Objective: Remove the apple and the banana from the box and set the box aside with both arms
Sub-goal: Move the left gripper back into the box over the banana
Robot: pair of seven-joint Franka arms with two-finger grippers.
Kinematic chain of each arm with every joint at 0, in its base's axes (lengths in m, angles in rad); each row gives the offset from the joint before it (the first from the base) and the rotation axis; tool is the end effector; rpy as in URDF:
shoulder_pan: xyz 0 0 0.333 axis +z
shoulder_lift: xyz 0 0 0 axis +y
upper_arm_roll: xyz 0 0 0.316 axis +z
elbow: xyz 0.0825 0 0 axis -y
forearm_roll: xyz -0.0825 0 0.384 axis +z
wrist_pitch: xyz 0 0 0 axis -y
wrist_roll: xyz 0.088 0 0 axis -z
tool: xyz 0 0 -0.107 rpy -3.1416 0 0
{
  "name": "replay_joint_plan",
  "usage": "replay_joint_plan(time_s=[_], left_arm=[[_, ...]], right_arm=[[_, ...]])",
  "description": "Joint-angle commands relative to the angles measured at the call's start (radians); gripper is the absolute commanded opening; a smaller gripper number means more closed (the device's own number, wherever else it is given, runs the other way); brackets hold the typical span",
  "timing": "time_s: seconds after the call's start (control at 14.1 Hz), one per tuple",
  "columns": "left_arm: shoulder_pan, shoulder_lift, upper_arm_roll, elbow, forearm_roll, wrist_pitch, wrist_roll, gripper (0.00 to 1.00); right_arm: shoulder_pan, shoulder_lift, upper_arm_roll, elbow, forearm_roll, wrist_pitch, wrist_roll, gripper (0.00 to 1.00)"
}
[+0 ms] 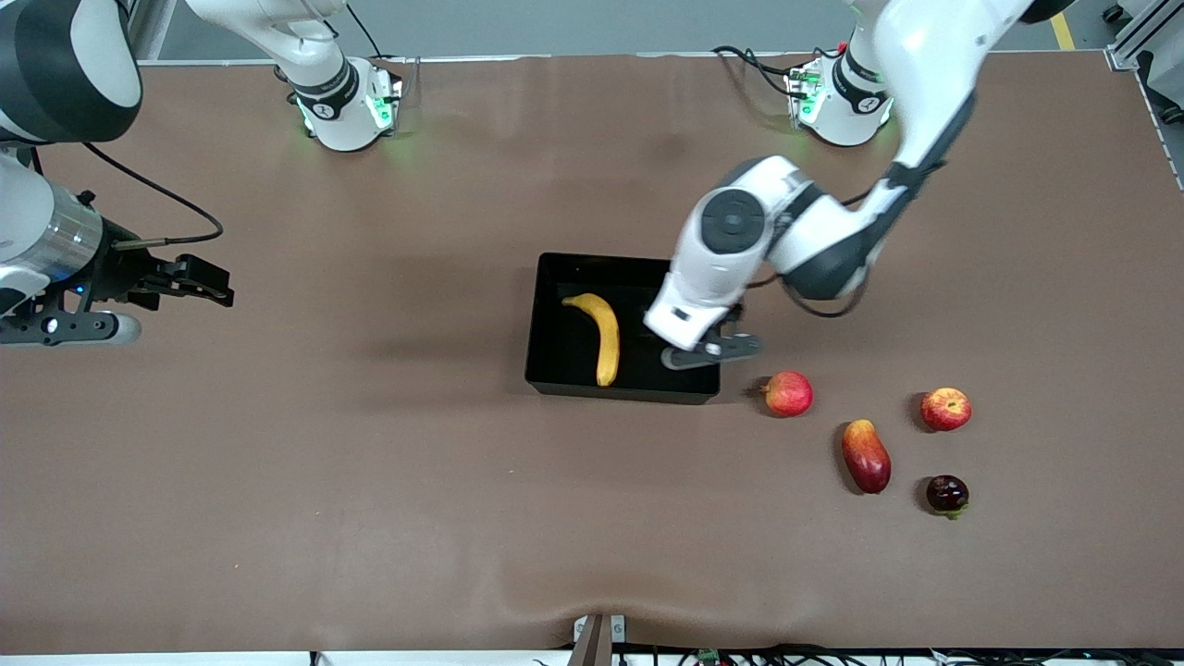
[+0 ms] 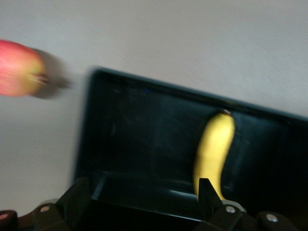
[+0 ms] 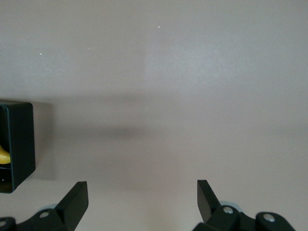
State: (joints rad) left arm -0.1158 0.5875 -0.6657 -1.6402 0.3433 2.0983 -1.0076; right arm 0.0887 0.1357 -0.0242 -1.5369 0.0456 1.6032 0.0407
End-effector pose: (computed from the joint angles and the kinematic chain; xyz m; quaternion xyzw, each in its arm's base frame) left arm 0.5305 -0.4205 0.3311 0.9973 0.0677 -0.0180 0.0203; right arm 0.5937 0.0440 0.5653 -0.9991 -0.0104 0.0357 0.0193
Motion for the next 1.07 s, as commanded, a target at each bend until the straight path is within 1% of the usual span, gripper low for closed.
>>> replay_joint_plan(time_s=[0.0,0.21,0.28,0.36,0.57,0.78,0.85,0.92,1.0], left_arm=[[-0.144,0.116,0.076,0.129,0.034,-0.003,-0.032,1.0],[-0.332,0.199,0.225,0.213,0.043,0.026,-0.068,1.0],[-0.373,0.216,0.262,0.22,0.042,0.06,-0.072,1.0],[-0.396,0.236,0.282,0.22,0.04,0.1,-0.075,1.0],[-0.412,0.297,0.285,0.22,0.043,0.189,-0.072,1.0],[-0.421,0.316,0.29,0.218,0.045,0.195,-0.068,1.0],[-0.427,0.321,0.29,0.217,0.045,0.195,-0.068,0.97],[-0.438,0.325,0.29,0.217,0.045,0.195,-0.068,0.77],[-0.444,0.327,0.29,0.217,0.045,0.195,-0.071,0.51]], right_arm=[[-0.006,-0.004,0.007,0.012,-0.004,-0.014,0.01,1.0],[-0.006,-0.004,0.007,0.011,-0.003,-0.014,0.01,1.0],[-0.004,-0.004,0.007,0.011,-0.003,-0.014,0.01,1.0],[-0.003,-0.004,0.007,0.011,-0.003,-0.014,0.01,1.0],[-0.001,-0.002,0.007,0.011,-0.003,-0.014,0.01,1.0],[-0.001,-0.001,0.007,0.009,-0.003,-0.014,0.01,1.0],[-0.001,-0.001,0.007,0.009,-0.003,-0.014,0.01,1.0],[0.0,0.001,0.007,0.009,-0.003,-0.014,0.01,1.0],[0.0,0.002,0.007,0.009,-0.003,-0.014,0.01,1.0]])
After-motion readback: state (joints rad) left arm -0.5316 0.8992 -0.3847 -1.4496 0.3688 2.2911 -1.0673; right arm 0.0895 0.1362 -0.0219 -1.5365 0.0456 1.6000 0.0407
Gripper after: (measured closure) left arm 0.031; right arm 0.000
